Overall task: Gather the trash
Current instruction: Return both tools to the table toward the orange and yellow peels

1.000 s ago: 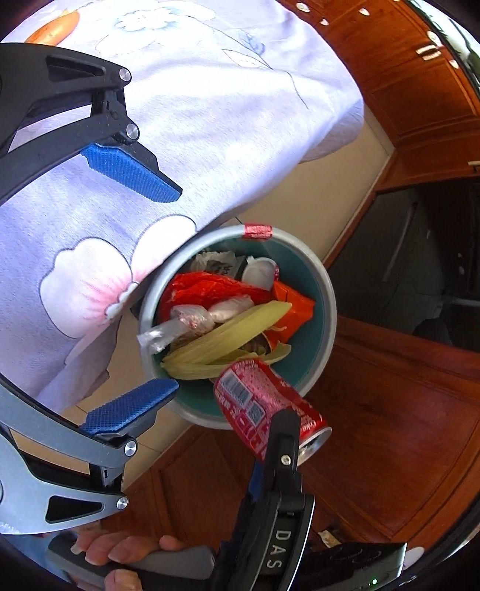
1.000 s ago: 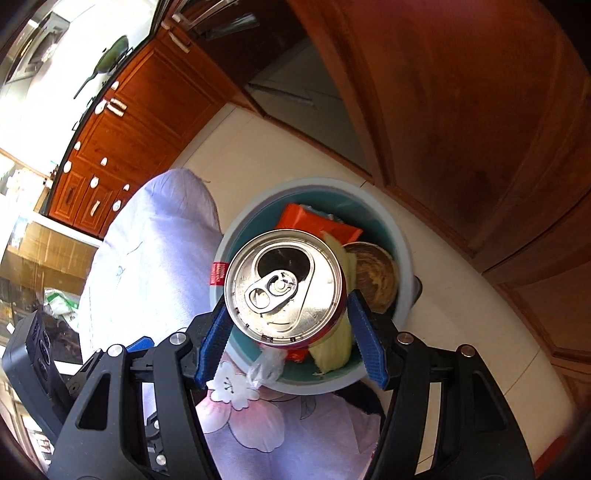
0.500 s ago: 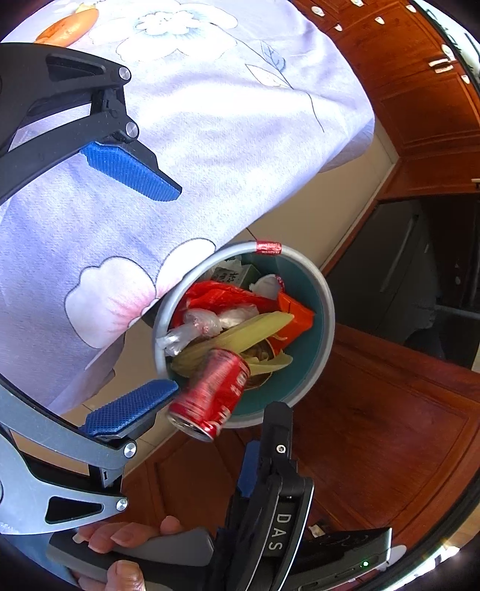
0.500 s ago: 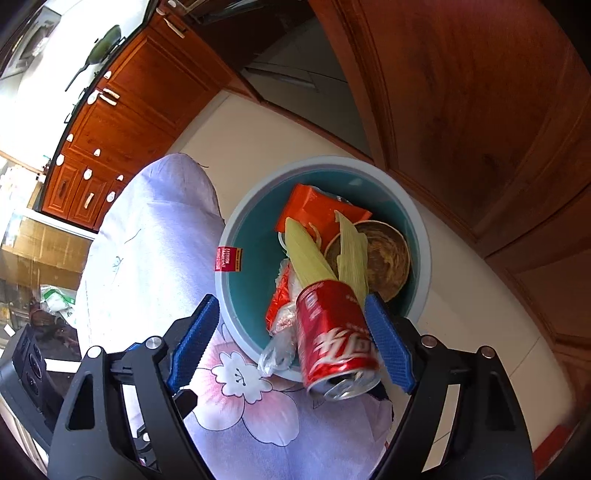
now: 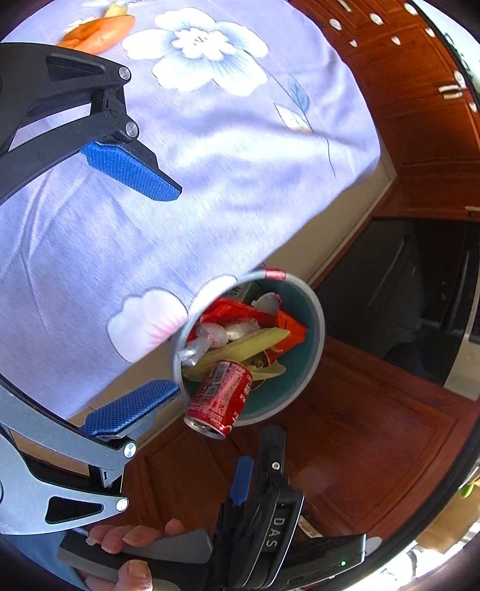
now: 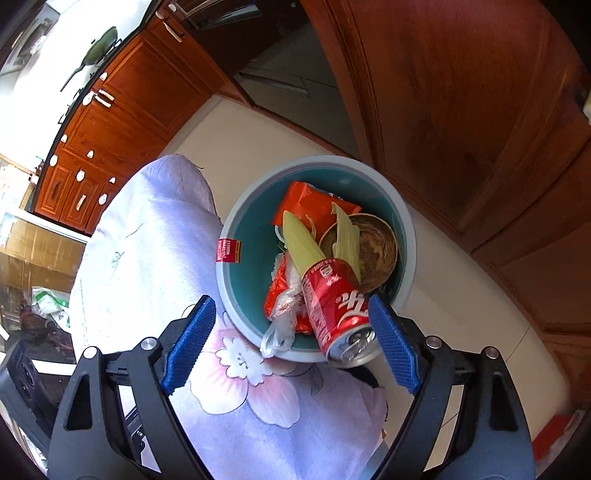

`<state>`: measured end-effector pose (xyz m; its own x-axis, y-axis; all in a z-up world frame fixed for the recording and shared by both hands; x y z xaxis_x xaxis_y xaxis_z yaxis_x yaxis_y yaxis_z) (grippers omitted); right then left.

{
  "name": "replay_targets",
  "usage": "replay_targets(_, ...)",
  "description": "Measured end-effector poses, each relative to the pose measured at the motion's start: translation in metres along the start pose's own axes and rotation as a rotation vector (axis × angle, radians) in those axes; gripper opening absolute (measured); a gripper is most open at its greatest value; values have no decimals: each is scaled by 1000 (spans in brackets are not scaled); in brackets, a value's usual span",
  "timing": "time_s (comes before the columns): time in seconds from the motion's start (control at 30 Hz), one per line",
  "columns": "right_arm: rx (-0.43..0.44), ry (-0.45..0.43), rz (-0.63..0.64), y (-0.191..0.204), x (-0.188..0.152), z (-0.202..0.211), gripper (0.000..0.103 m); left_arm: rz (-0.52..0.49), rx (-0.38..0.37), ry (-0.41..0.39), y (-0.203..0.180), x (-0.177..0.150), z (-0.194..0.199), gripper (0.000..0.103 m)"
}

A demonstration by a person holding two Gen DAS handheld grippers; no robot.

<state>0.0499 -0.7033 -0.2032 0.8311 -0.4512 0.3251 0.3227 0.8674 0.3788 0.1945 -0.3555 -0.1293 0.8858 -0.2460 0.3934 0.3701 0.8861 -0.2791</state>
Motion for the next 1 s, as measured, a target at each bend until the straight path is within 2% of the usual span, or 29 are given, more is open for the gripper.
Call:
replay_targets(0.17, 9, 29, 71, 35, -9, -2, 81, 74, 20, -47, 41, -7, 25, 97)
replay_targets(0.37, 64, 83, 191, 108, -30, -20, 81, 199, 85, -107, 121, -20, 65, 97)
replay_targets(0.5, 108, 135, 278, 171, -50, -37, 81, 294, 103, -131, 176, -39, 90, 97)
replay_targets(0.7, 152, 195, 399, 260, -82, -57, 81, 401, 112, -139, 246, -72, 114, 97)
replay_targets(1.0, 171, 275, 493, 353, -121, -95, 81, 494, 115, -150, 323, -105, 136, 97)
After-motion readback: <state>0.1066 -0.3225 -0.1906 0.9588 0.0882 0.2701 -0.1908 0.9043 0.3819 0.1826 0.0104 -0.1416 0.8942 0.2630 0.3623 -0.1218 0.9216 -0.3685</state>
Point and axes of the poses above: each gripper's, at about its wrist camera, not at the fingertips, and z roughly against the way its jaws point, y to its left, x to its top, the point moved 9 cm from there along -z, roughly the way its jaws point, and after that the axes turned 14 degrees about z, right-handed, at the moved point
